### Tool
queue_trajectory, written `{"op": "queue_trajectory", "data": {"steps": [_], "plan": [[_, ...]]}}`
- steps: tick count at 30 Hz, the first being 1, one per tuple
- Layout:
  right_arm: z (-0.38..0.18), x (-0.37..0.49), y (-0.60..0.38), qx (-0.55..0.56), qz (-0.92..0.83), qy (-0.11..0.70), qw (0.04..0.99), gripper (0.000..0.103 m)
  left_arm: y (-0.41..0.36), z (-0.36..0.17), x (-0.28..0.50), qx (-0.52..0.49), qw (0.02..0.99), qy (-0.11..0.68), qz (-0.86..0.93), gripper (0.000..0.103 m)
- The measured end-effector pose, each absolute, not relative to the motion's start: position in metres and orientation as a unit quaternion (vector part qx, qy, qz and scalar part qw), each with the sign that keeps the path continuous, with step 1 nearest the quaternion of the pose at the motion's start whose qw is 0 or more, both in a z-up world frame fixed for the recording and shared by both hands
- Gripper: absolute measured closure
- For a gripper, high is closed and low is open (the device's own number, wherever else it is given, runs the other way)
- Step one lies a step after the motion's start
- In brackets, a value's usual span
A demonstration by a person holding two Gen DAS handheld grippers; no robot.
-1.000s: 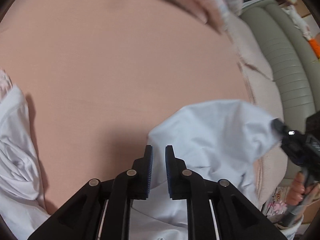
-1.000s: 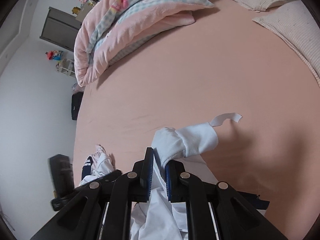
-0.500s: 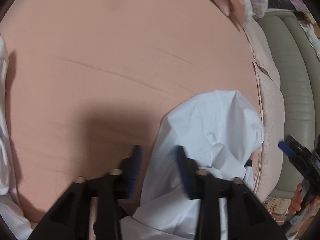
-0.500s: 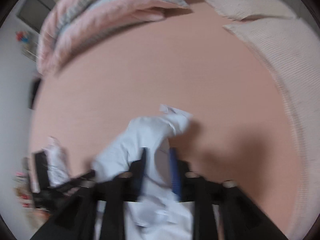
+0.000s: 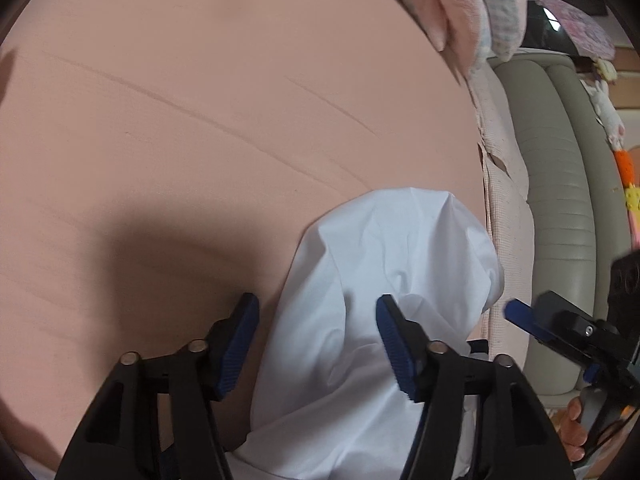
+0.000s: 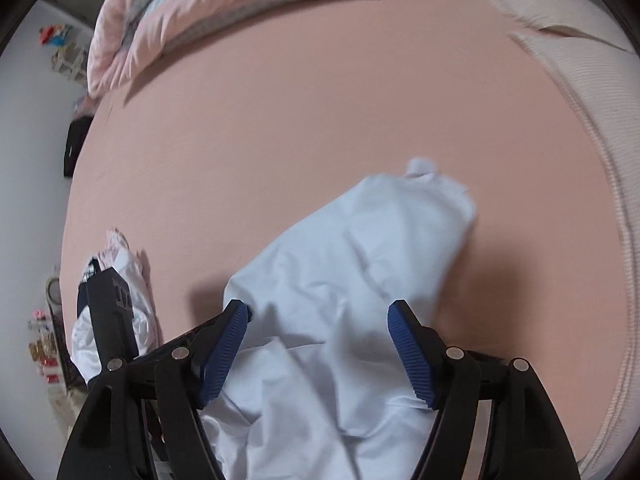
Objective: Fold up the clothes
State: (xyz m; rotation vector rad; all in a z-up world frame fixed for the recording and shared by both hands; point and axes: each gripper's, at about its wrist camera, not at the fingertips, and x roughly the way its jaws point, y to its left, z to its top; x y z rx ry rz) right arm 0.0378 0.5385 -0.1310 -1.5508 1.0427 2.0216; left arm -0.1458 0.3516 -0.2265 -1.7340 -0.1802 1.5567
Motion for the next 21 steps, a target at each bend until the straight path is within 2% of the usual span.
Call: {"op": "queue_trajectory", "data": {"steps": [1, 3, 9, 16, 21], "plan": [[-0.137, 0.034, 0.535, -0.559, 0.717, 0.373, 0.188, 0.030, 0.354, -0.226, -0.144, -0.679, 0.392, -0.069, 0.616, 0.076], [-0.148, 0.026, 0.528, -0.571, 0.708, 0.376, 0.179, 0.031, 0.354, -0.228, -0.139, -0.673, 0.387, -0.065, 0.627, 0.091], [-0.170, 0.018, 0.514, -0.576, 0.692, 0.397, 0.175, 0.031, 0.344, -0.221, -0.127, -0.646, 0.402, -0.068, 0.645, 0.096], [-0.189, 0.012, 0.501, -0.574, 0.677, 0.434, 0.151, 0.031, 0.349, -0.202, -0.114, -0.617, 0.433, -0.043, 0.655, 0.096], [-0.202, 0.013, 0.502, -0.562, 0.659, 0.477, 0.146, 0.031, 0.371, -0.203, -0.108, -0.618, 0.455, -0.053, 0.639, 0.096]]}}
